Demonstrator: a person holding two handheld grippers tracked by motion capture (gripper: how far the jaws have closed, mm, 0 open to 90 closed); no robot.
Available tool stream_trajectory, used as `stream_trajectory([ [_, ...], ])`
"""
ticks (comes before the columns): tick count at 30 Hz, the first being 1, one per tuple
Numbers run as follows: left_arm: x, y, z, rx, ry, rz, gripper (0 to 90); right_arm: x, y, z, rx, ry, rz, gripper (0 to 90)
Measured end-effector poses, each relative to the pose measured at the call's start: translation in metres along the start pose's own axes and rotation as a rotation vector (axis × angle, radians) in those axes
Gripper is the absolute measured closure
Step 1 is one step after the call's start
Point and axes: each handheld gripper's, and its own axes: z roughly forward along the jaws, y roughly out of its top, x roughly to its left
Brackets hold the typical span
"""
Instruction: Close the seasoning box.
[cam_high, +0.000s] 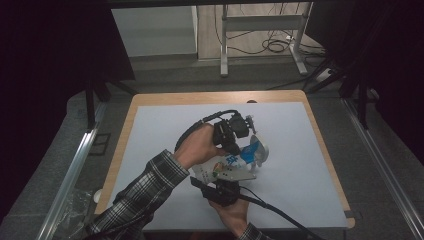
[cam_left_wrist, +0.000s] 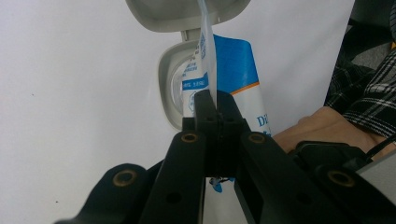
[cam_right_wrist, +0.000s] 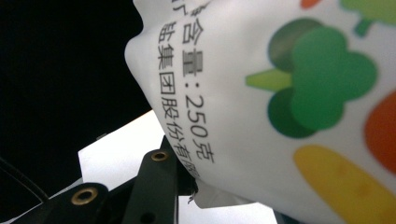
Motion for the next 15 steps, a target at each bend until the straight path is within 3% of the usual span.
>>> stream_trajectory([
  [15, -0.0005, 0.0009, 0.0008, 0.008, 0.002, -0.006, 90.0, 0.0017, 0.0017, 0.0005, -0.002, 0.001, -0.001, 69.4],
])
